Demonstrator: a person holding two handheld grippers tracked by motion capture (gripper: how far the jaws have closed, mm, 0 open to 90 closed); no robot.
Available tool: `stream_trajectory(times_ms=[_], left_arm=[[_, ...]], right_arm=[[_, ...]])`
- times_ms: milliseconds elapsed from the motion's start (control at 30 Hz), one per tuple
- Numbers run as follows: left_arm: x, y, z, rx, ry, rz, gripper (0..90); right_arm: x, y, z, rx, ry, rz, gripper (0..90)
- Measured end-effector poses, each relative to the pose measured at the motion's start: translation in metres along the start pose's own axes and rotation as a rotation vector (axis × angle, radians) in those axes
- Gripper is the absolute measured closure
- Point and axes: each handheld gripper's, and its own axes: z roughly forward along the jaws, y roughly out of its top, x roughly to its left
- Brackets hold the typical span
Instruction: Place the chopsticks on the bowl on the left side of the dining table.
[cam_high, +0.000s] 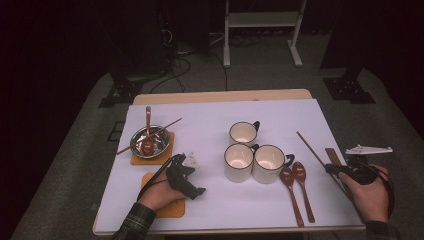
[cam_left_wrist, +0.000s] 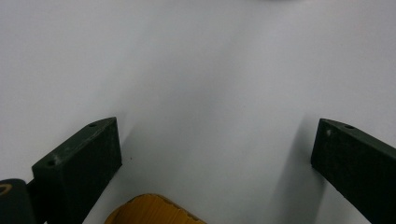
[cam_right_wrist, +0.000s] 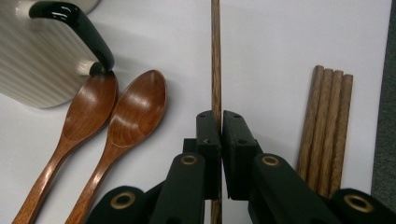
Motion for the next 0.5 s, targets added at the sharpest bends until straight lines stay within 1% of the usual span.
stream_trajectory(times_ms=[300,500], left_arm=[[0.000,0.000,0.000,0.001,0.000,0.005,0.8],[0.000,0.000,0.000,0.001,0.000,0.004,0.8]], right_arm=[[0.001,0.008,0.002,-0.010,0.012,-0.018,85.5],[0.003,0.013,0.000,-0.016,0.021,-0.021,85.4]])
